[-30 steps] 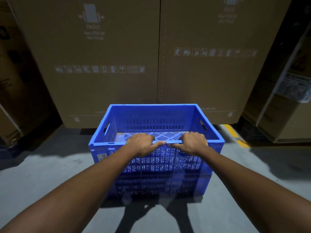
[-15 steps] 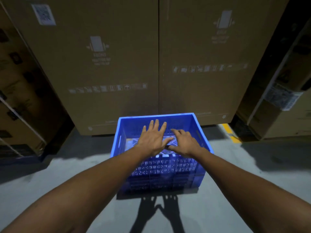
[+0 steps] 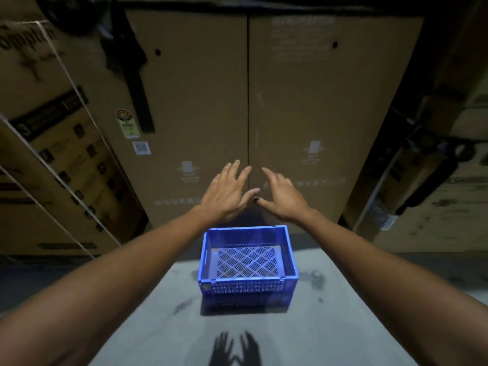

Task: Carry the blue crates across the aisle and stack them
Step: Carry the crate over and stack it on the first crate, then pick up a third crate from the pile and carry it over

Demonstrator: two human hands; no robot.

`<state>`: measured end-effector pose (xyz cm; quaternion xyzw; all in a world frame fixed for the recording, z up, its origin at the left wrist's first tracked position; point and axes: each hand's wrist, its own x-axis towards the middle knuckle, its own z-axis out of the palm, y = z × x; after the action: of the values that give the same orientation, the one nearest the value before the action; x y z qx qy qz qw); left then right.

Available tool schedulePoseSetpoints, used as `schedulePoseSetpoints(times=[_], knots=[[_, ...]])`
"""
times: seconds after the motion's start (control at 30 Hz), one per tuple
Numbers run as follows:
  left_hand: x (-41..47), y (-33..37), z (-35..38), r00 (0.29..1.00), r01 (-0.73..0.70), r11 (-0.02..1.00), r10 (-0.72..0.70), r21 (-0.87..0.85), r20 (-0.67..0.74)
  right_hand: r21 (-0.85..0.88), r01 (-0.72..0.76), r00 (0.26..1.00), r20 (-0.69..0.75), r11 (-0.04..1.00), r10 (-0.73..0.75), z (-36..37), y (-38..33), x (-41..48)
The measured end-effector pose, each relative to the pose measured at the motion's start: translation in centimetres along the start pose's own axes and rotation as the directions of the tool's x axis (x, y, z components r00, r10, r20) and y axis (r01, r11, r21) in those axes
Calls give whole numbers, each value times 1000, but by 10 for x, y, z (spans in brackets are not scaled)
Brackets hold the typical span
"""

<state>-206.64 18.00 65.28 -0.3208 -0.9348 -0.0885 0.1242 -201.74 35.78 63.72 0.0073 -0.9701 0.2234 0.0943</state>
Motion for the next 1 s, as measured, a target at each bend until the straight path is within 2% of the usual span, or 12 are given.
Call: schedulePoseSetpoints(times=[0.17, 0.37, 0.67, 1.0], knots=[[-6, 56, -112, 996, 16, 1000, -16, 5, -93, 33, 101, 989, -108, 994, -96, -113, -50, -29], [-34, 99, -197, 969, 43, 999, -45, -15, -242, 170, 163, 955, -274, 972, -112, -186, -80, -72], [-139, 137, -280, 899, 113, 991, -132, -70, -417, 266, 318, 876, -450, 910, -175, -243, -137, -176], [-338, 203, -341, 861, 148, 988, -148, -37, -488, 288, 406, 839, -494, 867, -228, -272, -207, -382]])
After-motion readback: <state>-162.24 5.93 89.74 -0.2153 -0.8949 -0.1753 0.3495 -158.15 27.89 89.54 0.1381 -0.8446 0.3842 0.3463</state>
